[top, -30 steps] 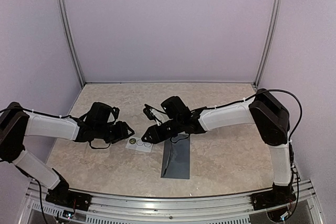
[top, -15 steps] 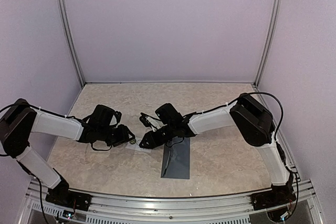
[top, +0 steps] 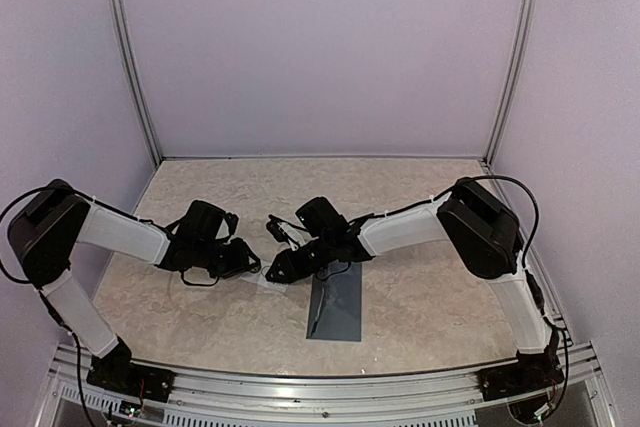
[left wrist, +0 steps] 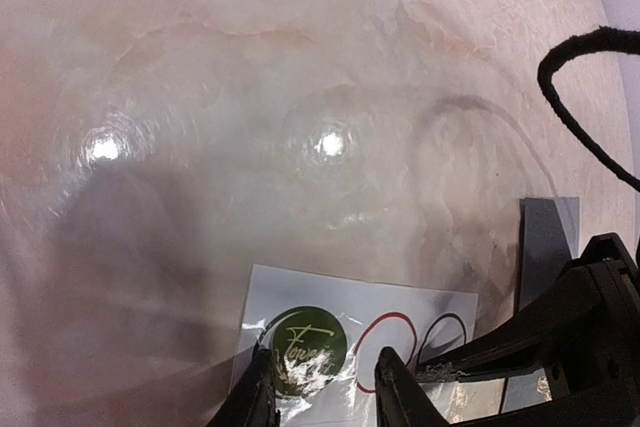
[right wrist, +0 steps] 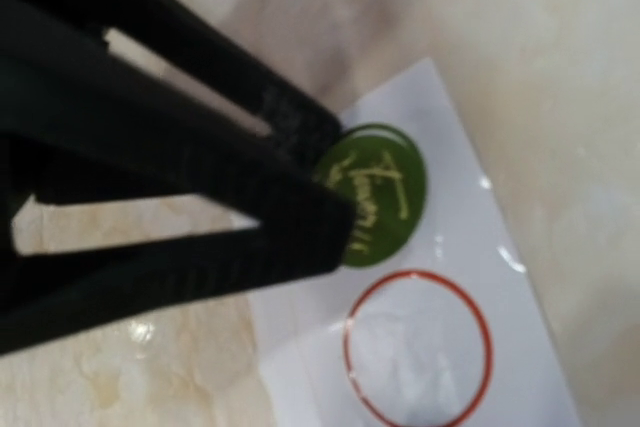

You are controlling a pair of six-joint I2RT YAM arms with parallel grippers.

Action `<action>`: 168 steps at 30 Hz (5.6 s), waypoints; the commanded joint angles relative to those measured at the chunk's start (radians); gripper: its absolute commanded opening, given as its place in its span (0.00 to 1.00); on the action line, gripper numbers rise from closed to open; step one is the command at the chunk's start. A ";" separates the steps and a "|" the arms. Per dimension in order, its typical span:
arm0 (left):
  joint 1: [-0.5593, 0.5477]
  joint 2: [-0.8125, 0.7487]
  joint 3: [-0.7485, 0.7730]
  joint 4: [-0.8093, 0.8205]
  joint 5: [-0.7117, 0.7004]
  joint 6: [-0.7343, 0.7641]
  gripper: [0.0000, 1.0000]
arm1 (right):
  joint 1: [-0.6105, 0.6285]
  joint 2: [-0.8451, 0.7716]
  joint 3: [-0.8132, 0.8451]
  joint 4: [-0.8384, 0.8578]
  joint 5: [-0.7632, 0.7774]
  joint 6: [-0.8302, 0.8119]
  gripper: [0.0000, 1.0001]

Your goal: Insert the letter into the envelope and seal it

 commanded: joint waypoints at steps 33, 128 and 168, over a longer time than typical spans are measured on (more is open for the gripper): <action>0.005 -0.103 -0.058 0.208 0.109 -0.038 0.00 | -0.007 0.043 -0.020 -0.076 0.058 0.019 0.25; -0.007 0.027 -0.008 0.260 0.234 -0.021 0.00 | -0.040 0.022 -0.063 -0.063 0.079 0.019 0.28; 0.043 -0.340 -0.060 0.166 0.278 0.058 0.00 | -0.052 -0.172 -0.220 0.103 -0.041 -0.024 0.57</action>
